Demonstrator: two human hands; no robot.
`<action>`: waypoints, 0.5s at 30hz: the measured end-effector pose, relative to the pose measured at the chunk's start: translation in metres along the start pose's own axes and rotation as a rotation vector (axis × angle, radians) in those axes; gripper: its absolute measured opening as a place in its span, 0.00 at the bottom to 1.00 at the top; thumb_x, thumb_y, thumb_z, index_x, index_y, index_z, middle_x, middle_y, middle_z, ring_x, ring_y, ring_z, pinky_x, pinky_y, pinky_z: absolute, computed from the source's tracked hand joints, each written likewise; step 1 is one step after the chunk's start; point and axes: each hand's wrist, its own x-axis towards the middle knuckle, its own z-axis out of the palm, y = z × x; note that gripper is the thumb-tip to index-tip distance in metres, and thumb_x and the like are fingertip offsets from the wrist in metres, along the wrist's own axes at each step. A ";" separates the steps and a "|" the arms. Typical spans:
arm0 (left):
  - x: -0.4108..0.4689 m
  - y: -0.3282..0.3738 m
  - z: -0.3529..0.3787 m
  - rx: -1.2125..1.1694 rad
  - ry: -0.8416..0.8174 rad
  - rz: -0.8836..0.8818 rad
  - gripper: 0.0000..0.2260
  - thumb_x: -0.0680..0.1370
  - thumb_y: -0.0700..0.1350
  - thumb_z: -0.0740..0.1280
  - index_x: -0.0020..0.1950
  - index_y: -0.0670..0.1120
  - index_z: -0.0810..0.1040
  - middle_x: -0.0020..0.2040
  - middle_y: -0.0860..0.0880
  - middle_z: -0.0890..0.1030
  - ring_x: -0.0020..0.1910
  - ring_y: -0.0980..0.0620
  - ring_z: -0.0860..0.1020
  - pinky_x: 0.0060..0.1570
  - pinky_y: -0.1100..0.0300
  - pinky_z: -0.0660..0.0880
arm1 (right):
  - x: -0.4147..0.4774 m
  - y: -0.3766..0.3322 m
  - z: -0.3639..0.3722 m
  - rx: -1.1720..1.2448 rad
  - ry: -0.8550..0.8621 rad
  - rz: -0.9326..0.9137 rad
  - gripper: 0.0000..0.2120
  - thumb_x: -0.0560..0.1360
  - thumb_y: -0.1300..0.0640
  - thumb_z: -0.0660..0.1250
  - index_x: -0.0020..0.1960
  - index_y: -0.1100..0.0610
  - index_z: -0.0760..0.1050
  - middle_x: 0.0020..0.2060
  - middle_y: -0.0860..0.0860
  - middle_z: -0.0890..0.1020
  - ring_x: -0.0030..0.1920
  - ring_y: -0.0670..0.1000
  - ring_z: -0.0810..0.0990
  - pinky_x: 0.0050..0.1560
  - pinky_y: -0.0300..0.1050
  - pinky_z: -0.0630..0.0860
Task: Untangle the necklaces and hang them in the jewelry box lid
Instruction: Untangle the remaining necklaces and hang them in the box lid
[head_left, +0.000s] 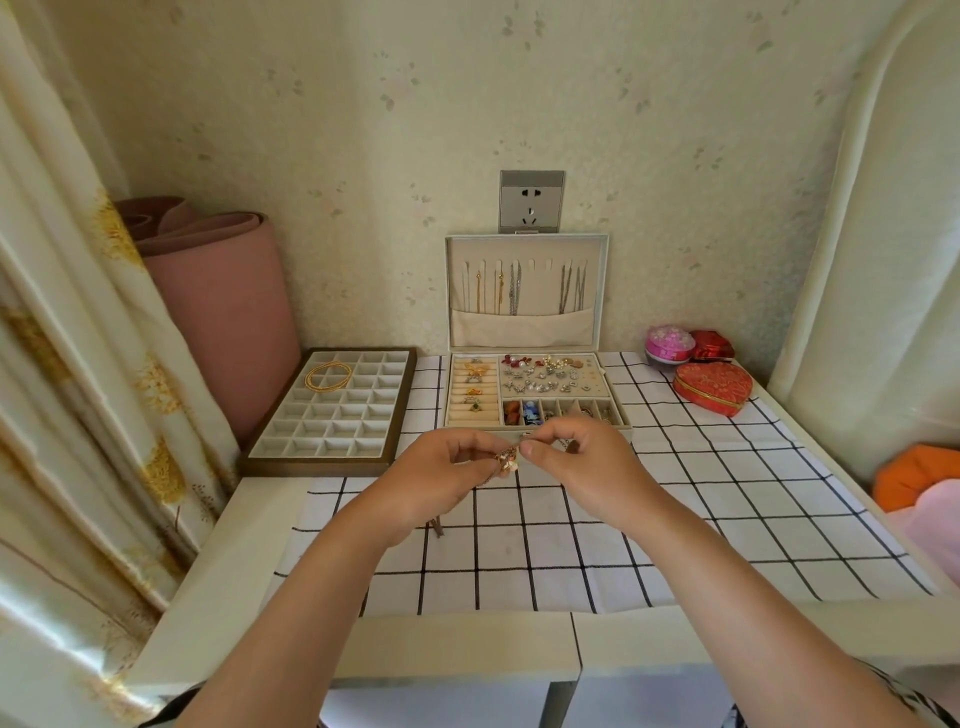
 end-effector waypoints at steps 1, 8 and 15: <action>0.000 0.000 0.000 0.025 0.014 0.006 0.09 0.80 0.38 0.65 0.58 0.45 0.82 0.45 0.49 0.83 0.22 0.63 0.70 0.25 0.75 0.65 | 0.000 0.001 0.000 -0.039 0.013 -0.011 0.02 0.76 0.51 0.72 0.44 0.46 0.83 0.42 0.43 0.77 0.38 0.33 0.73 0.42 0.35 0.63; -0.005 0.003 0.002 0.060 0.044 0.026 0.09 0.82 0.37 0.62 0.57 0.39 0.80 0.34 0.60 0.83 0.24 0.64 0.75 0.37 0.71 0.73 | 0.002 0.006 0.002 -0.233 0.005 0.001 0.01 0.74 0.47 0.73 0.46 0.41 0.81 0.51 0.44 0.73 0.52 0.45 0.76 0.52 0.44 0.72; -0.001 -0.003 0.009 0.030 0.069 0.017 0.09 0.84 0.40 0.59 0.59 0.42 0.77 0.47 0.45 0.85 0.24 0.67 0.73 0.60 0.39 0.69 | -0.001 0.000 0.006 0.034 -0.092 0.061 0.06 0.77 0.51 0.68 0.46 0.45 0.83 0.49 0.42 0.83 0.41 0.48 0.83 0.52 0.57 0.81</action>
